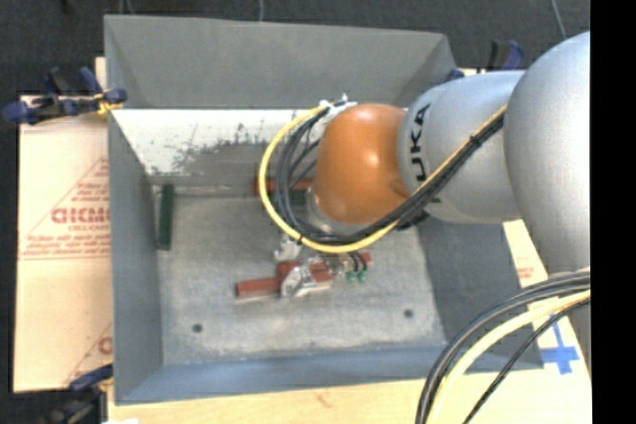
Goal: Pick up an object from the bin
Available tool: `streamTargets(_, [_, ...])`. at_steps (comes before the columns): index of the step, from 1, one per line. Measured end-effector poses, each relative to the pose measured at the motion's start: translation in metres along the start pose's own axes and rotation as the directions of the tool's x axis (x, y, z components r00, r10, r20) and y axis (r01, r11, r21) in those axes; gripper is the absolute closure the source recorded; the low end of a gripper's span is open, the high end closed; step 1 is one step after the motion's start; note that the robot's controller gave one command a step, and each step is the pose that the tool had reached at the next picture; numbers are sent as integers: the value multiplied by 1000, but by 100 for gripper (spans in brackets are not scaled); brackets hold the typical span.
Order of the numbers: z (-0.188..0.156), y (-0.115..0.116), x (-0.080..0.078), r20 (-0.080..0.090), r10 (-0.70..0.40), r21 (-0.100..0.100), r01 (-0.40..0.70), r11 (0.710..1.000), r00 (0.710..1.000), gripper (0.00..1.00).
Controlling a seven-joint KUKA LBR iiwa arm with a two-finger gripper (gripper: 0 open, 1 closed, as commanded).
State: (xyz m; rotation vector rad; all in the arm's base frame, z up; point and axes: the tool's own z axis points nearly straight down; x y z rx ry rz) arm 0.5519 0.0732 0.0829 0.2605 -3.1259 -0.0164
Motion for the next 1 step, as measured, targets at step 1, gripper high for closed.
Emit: streamTargets(1, [-12, -2, 2, 2, 0, 7, 0, 1000, 1000, 100])
